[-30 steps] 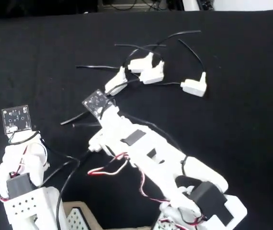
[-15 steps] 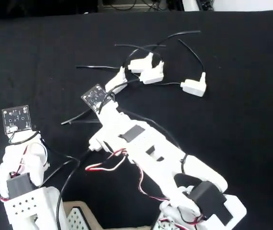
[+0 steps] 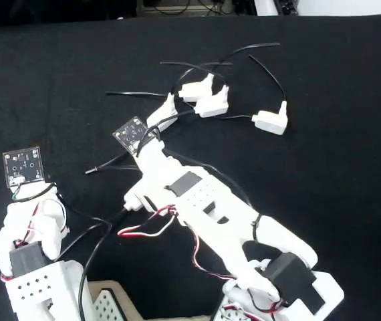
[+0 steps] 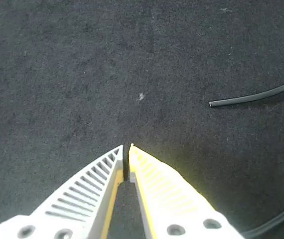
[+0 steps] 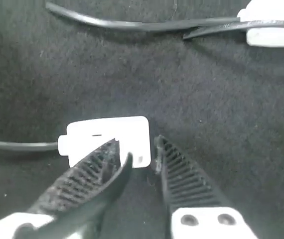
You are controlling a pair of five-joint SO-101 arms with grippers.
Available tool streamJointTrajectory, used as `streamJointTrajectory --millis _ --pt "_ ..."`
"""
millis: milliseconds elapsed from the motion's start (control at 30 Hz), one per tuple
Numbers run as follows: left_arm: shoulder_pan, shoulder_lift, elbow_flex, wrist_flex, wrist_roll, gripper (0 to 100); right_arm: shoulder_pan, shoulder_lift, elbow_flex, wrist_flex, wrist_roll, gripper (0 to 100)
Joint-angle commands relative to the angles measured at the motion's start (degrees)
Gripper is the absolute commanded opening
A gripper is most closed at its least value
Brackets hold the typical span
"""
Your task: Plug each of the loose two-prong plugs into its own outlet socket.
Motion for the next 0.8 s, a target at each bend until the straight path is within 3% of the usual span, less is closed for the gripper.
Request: streamJointTrajectory --millis 0,100,200,767 --pt "0.04 -0.44 -0.31 0.44 -0.44 4 -0.09 -0.84 -2.77 -1.41 -0.53 10.3" --pt "0.04 -0.44 -0.31 0.44 -0.44 4 0.00 -0.84 -2.77 -1.41 -0.26 8.9" --pt "0.04 -0.44 -0.31 0.53 -0.44 4 0.09 -0.66 -2.86 -1.49 -0.18 1.0" --pt "0.04 -0.26 -0.31 0.70 -1.85 4 3.43 5.93 0.92 -4.75 2.20 1.2"
